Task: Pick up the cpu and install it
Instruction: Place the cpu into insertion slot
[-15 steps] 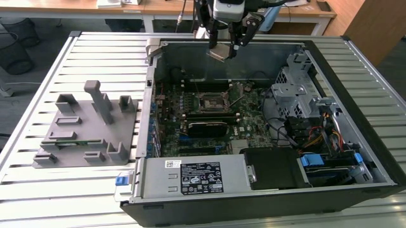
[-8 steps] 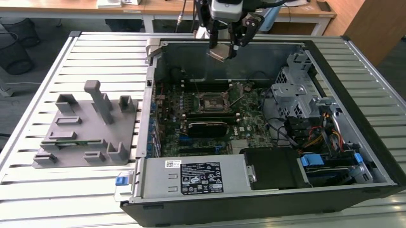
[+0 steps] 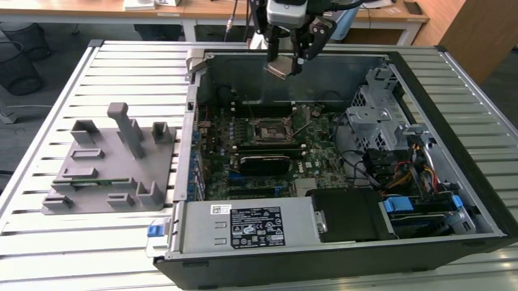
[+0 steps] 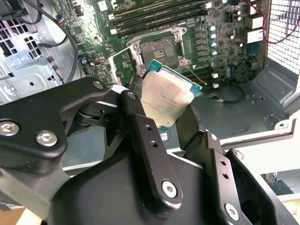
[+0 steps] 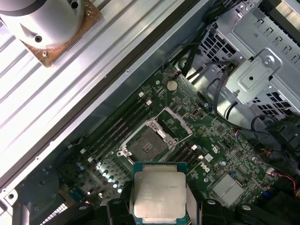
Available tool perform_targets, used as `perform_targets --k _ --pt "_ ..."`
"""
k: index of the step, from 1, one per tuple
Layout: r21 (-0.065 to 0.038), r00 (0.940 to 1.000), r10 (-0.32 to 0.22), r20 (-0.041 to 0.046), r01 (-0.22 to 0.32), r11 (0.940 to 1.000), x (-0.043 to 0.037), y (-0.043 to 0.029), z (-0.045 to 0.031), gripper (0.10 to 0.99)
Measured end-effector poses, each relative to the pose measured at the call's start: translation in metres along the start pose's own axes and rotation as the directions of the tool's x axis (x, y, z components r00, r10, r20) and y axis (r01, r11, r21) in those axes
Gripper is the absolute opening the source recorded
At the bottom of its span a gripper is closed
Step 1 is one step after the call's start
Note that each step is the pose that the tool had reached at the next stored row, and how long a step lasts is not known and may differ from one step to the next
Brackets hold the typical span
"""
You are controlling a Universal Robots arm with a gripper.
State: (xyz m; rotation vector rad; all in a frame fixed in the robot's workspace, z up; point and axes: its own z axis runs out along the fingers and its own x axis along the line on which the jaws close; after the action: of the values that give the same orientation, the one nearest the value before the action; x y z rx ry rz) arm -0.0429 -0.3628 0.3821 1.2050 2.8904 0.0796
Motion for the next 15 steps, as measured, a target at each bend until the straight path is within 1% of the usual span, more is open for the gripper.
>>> perform_targets --k 15 --pt "-0.001 0.9979 0.065 0.0032 -0.065 0.9979 0.0000 0.0000 0.0002 0.533"
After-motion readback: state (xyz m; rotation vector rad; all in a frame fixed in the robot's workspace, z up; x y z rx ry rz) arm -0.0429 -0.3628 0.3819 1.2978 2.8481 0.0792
